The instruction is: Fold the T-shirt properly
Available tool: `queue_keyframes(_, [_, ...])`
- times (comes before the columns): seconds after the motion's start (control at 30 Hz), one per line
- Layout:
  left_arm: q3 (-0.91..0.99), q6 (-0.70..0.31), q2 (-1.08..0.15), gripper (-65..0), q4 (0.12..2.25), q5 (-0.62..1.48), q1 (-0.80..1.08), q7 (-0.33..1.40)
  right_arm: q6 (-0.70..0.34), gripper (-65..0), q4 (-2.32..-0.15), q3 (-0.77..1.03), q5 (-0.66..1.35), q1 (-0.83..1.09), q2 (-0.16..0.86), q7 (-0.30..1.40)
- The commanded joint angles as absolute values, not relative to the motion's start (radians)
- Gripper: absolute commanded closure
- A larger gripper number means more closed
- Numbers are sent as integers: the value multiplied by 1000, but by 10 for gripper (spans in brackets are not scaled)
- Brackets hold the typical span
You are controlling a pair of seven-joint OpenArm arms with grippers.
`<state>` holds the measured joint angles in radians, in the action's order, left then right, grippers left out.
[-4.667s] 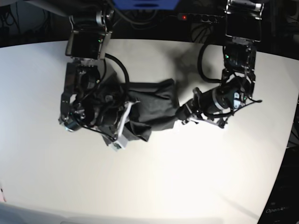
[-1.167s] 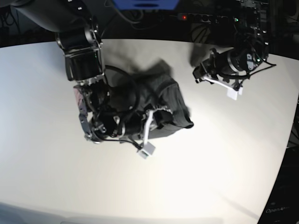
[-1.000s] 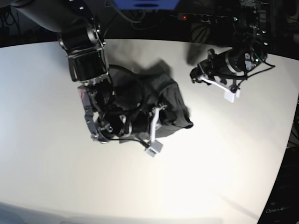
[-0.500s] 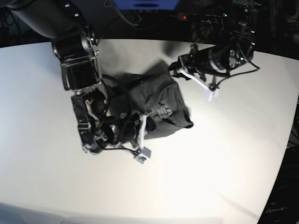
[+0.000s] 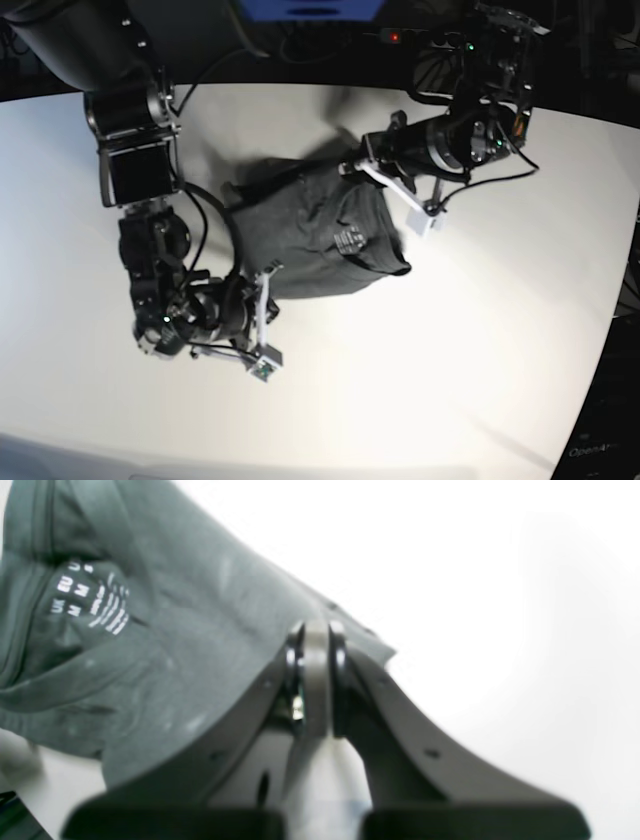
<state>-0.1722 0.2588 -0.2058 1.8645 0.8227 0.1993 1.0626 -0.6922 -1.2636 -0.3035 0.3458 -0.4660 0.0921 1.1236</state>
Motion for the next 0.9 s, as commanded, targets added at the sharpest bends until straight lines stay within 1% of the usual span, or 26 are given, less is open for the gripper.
queue_keyframes(0.0, [-176, 252, -193, -23, 1877, 831, 189, 1067, -698, -3, -1283, -300, 343, -495, 111, 1110])
queue_keyframes(0.17, [-180, 252, -151, -23, 1821, 809, 147, 1076, -698, -3, -1285, -295, 285, -509, 143, 1104])
queue_keyframes(0.27, [-229, 260, -153, -23, 1784, 809, 127, 1075, -698, -3, -1285, -292, 234, -513, 148, 1104])
queue_keyframes(0.47, [-248, 262, -156, -23, 1738, 808, 113, 1076, -698, -3, -1285, -183, 216, -513, 148, 1104])
queue_keyframes(0.6, [-249, 262, -176, -23, 1670, 786, 77, 1073, -698, -3, -1285, -120, 216, -515, 142, 1104])
queue_keyframes(0.87, [-283, 262, -145, -23, 1584, 704, 7, 1067, -698, -3, -1297, -15, 216, -510, 130, 1104])
